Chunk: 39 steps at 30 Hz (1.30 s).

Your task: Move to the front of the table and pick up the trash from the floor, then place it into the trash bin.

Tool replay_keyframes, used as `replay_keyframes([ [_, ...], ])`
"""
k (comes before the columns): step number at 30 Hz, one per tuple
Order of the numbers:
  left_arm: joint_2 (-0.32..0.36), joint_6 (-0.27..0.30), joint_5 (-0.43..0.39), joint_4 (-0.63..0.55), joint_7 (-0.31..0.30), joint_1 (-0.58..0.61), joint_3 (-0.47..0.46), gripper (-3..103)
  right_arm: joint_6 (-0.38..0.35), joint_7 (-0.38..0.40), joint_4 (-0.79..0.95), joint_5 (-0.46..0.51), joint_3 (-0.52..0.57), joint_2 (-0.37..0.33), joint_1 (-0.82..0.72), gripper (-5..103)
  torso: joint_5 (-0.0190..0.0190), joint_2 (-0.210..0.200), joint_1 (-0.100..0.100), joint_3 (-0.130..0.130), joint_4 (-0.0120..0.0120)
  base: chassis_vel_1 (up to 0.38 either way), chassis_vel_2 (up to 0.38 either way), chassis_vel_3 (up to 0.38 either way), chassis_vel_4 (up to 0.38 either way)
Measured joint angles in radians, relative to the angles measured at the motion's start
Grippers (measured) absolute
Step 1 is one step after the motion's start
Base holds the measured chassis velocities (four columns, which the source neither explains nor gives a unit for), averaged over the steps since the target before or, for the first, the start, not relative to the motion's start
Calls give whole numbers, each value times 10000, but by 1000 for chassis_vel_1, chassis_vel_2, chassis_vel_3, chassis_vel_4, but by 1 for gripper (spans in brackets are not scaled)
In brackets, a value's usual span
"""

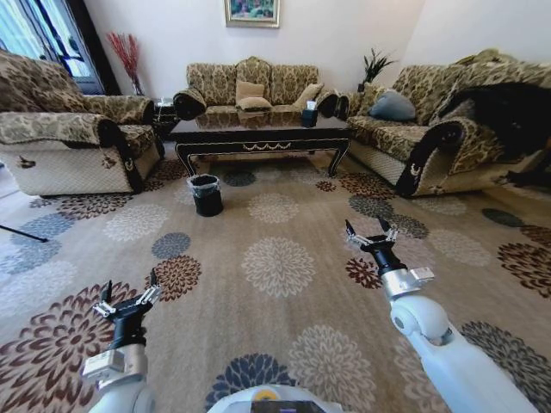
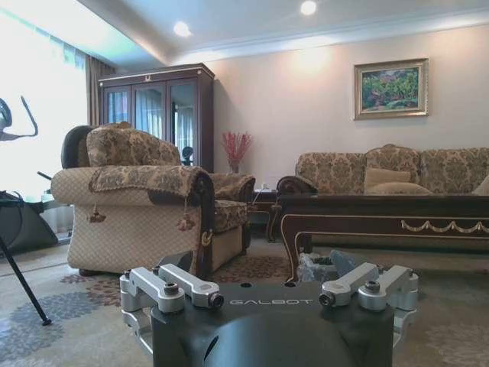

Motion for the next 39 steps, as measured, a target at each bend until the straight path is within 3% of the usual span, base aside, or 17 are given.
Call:
replay_keyframes([
  [9,-1,0,0,-1,0,0,3,100,0,0,0,0,0,-1,0,100,3,0,1,1,-1,58,-49,-73,43],
  [20,-1,0,0,0,-12,4,-7,100,0,-1,4,-1,-2,1,-3,100,-3,5,-3,-6,-2,264,-75,-273,71],
  [39,-2,0,0,0,-7,1,1,100,0,0,1,0,0,0,0,100,3,2,-1,0,-1,-14,-2,24,0],
])
